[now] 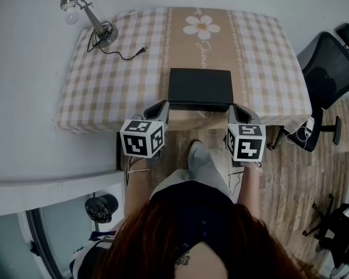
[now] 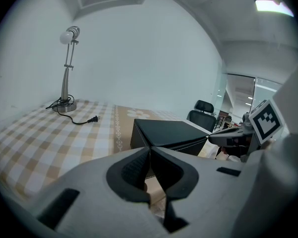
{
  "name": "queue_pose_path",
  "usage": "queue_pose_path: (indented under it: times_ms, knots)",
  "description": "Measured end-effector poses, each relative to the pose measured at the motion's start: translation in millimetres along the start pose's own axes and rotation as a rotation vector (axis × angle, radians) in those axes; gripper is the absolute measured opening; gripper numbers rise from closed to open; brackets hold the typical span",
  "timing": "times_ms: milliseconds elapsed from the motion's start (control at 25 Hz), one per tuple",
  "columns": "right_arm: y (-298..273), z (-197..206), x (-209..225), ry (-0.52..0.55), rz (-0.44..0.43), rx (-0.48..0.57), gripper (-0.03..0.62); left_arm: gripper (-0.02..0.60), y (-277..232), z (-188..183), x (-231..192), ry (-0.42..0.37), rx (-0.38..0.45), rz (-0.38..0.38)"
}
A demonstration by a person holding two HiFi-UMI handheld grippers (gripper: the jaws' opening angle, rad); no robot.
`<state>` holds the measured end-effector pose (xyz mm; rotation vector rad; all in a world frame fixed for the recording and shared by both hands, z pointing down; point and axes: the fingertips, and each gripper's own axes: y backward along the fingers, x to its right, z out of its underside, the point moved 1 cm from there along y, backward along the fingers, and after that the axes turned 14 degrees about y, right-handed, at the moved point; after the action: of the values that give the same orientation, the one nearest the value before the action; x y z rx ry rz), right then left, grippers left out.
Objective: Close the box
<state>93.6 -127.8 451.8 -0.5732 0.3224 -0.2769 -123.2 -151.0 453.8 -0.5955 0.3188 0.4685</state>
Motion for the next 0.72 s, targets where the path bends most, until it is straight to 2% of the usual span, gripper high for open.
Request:
queue_pose_path:
  times_ms: [480, 720]
  knots:
    - [2.8, 3.4, -5.3, -0.009, -0.005, 0.000, 0.017, 0.029, 4.9, 3.4, 1.8, -0.005, -0.005, 0.012]
    - [13.1, 1.1, -13.6, -0.015, -0.007, 0.033, 0.017, 0.029, 18.0, 5.8, 6.8, -0.015, 0.019, 0.025]
